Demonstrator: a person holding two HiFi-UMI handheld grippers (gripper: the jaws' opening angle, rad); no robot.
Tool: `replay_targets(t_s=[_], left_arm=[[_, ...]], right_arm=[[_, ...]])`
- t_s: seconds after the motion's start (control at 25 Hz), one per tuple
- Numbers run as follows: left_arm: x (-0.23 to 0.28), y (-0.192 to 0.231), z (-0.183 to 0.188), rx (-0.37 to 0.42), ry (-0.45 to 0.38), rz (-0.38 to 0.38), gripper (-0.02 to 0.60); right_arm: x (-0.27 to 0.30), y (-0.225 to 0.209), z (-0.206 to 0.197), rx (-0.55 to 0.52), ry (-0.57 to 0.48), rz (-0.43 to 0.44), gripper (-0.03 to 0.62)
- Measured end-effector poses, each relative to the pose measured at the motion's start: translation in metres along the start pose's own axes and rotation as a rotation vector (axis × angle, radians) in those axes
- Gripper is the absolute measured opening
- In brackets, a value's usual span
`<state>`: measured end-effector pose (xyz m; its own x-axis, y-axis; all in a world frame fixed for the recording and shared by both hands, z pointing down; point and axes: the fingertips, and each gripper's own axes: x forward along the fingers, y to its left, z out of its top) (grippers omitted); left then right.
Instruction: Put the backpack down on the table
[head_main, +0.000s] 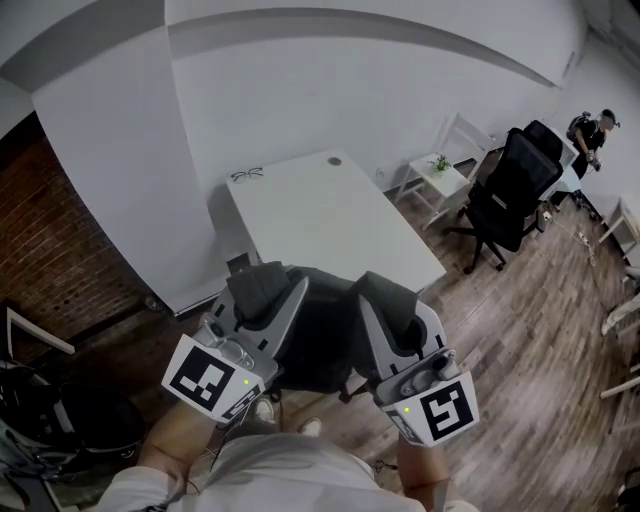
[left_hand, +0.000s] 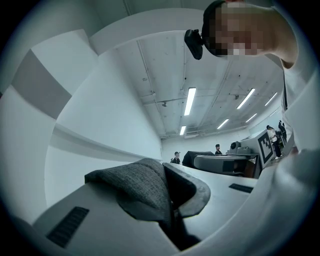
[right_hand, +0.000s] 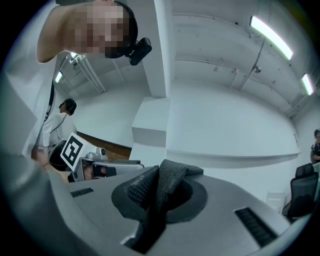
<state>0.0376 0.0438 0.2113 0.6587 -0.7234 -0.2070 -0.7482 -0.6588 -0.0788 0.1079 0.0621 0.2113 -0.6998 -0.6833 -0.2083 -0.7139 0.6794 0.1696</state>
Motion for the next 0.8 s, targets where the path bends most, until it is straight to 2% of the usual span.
replay_targets(t_s=[0.44,0.64,0.8], left_arm=[[0.053,0.018,0.015,0.044,-0.042,0.016,0.035],[0.051,0.042,0.004,0.027,-0.041,0.007,0.035],[0.078,0.073,0.014,0.035,-0.046,-0.015,0.035]], right_arm=[[0.023,-0.052,0.013,-0.043,-0.030,-0.023,0.055],[0.047,-0.048,-0.001,-0.075,-0.016,-0.043,0.055],[0.081,-0.071,0.005,-0.084,-0.008,-0.079,0.055]])
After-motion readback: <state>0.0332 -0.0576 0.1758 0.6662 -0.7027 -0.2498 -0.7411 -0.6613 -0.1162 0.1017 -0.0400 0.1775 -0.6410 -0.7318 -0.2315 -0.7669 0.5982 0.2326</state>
